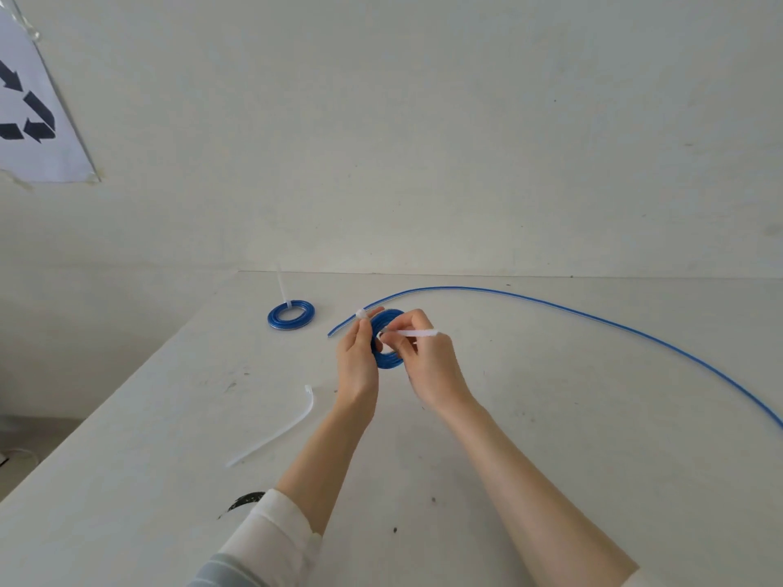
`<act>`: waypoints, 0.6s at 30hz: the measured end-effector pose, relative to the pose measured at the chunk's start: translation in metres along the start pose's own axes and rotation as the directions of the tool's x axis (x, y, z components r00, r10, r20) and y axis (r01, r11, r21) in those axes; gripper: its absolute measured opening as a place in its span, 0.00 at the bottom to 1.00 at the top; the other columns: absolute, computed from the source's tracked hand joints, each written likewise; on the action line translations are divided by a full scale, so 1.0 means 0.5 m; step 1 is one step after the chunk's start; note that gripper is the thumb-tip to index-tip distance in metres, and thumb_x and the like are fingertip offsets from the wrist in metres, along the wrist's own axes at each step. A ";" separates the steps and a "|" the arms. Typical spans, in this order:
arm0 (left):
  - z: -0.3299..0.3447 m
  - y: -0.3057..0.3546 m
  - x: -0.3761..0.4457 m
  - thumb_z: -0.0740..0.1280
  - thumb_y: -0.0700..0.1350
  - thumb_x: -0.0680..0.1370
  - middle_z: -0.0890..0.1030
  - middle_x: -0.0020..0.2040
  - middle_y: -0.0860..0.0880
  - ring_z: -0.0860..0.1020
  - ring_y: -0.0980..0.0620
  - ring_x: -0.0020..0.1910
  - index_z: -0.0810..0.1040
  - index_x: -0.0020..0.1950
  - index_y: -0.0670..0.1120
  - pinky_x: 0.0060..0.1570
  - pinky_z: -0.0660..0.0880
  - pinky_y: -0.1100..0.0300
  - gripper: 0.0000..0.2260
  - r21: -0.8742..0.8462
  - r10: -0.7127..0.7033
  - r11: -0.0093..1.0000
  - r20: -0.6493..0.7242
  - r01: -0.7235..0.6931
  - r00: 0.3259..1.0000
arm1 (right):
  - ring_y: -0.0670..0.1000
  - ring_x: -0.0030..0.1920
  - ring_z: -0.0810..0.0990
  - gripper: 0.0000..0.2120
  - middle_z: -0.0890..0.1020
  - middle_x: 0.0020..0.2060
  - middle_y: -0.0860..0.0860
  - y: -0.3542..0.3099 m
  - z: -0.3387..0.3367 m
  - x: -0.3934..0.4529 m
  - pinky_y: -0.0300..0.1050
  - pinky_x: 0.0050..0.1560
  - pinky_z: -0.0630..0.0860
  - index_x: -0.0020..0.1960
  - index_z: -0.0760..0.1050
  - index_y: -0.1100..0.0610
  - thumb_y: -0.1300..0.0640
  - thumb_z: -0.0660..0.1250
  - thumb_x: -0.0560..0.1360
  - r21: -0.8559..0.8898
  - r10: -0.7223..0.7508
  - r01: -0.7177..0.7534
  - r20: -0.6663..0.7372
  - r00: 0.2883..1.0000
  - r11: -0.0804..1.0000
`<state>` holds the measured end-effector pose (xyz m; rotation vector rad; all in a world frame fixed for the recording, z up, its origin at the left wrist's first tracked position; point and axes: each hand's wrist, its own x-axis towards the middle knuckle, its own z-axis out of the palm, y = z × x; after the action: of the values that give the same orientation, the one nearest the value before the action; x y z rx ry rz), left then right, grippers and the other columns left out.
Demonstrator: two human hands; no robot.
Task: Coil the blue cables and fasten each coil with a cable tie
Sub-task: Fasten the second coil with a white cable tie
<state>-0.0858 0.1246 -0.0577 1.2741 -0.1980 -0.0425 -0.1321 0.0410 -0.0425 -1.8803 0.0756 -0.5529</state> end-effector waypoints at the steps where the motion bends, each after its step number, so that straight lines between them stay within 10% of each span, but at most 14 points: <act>1: -0.001 0.004 0.003 0.52 0.45 0.82 0.74 0.43 0.44 0.70 0.48 0.43 0.79 0.49 0.49 0.48 0.67 0.56 0.16 0.032 0.007 0.999 -0.009 -0.007 1.000 | 0.40 0.41 0.77 0.03 0.79 0.42 0.50 0.000 -0.007 -0.002 0.32 0.40 0.70 0.47 0.76 0.56 0.62 0.66 0.74 -0.048 -0.089 0.090 0.030 0.996 0.995; 6: 0.000 0.024 0.016 0.52 0.47 0.82 0.70 0.38 0.47 0.66 0.52 0.35 0.79 0.52 0.49 0.42 0.64 0.58 0.16 0.122 0.042 0.992 -0.038 -0.037 0.998 | 0.41 0.38 0.79 0.10 0.76 0.44 0.49 -0.010 -0.029 -0.005 0.37 0.43 0.76 0.48 0.79 0.54 0.66 0.65 0.73 0.127 -0.356 0.359 -0.041 0.933 0.925; 10: 0.011 0.029 0.011 0.52 0.47 0.82 0.71 0.38 0.49 0.65 0.53 0.34 0.79 0.54 0.47 0.39 0.64 0.61 0.16 0.167 0.064 0.984 -0.040 -0.056 0.997 | 0.47 0.32 0.77 0.10 0.82 0.34 0.46 -0.032 -0.026 0.006 0.39 0.39 0.76 0.40 0.79 0.50 0.63 0.64 0.74 0.443 -0.197 0.234 -0.130 0.972 0.865; 18: 0.008 0.052 0.008 0.52 0.48 0.82 0.75 0.54 0.39 0.71 0.41 0.52 0.77 0.58 0.47 0.61 0.68 0.48 0.16 0.312 0.134 0.942 -0.009 -0.125 0.991 | 0.42 0.27 0.69 0.06 0.76 0.27 0.43 -0.046 -0.042 0.022 0.35 0.32 0.65 0.41 0.80 0.52 0.53 0.67 0.75 0.360 0.042 -0.052 0.034 0.999 0.931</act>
<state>-0.0846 0.1278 -0.0315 1.5728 -0.2697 0.1262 -0.1358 0.0279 -0.0121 -1.5212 0.0011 -0.4739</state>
